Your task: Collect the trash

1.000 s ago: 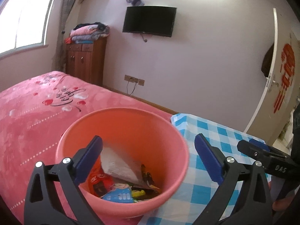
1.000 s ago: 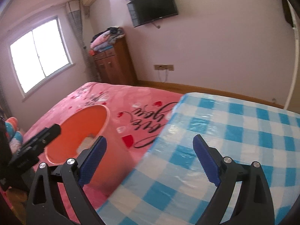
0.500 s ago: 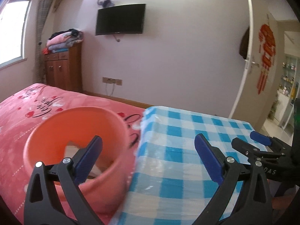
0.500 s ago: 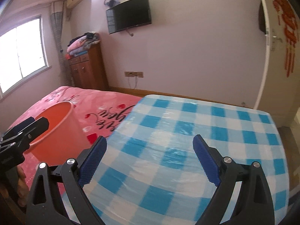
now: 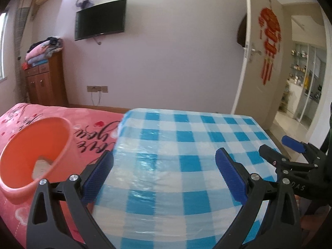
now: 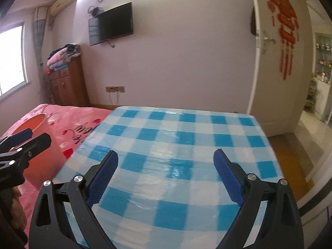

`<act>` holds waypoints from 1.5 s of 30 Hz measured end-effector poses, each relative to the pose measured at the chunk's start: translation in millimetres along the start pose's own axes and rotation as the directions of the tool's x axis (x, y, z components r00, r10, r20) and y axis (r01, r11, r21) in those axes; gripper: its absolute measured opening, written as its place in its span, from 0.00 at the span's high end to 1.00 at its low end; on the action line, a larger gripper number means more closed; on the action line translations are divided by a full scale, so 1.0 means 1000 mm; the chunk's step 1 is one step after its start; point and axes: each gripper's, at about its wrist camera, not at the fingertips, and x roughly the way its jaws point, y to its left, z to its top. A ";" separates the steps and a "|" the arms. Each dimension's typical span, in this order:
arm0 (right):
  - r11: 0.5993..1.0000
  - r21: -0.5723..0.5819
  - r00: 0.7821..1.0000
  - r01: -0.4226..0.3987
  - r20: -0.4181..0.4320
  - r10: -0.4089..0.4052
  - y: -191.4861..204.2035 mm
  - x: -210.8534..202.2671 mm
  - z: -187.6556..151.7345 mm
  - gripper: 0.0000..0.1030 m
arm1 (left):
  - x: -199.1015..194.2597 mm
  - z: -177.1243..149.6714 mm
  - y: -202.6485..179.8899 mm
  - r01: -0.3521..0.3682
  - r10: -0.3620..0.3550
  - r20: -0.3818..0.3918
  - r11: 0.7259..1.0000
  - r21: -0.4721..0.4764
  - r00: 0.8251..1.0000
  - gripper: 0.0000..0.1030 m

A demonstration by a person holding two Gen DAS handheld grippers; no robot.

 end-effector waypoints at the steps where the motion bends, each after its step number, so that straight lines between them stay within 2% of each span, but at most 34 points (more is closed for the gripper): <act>1: 1.000 0.003 1.000 0.007 0.002 -0.007 -0.005 -0.001 -0.002 0.11 | 0.001 -0.001 -0.004 0.005 -0.005 -0.001 1.000 0.005 1.000 0.04; 8: 0.997 0.031 0.997 0.074 0.016 -0.074 -0.037 -0.017 -0.018 0.11 | 0.012 -0.009 -0.042 0.063 -0.062 -0.034 0.998 0.020 0.997 0.04; 16: 0.990 0.041 0.990 0.134 0.035 -0.136 -0.060 -0.033 -0.034 0.11 | 0.014 -0.020 -0.077 0.066 -0.063 -0.045 0.995 0.068 0.997 0.04; 33: 0.981 0.089 0.983 0.175 0.037 -0.178 -0.086 -0.054 -0.051 0.11 | 0.012 -0.026 -0.092 0.072 -0.070 -0.049 0.997 0.035 0.996 0.04; 45: 0.978 0.097 0.982 0.184 0.031 -0.188 -0.089 -0.055 -0.053 0.09 | 0.016 -0.029 -0.096 0.065 -0.062 -0.059 0.997 0.044 0.996 0.04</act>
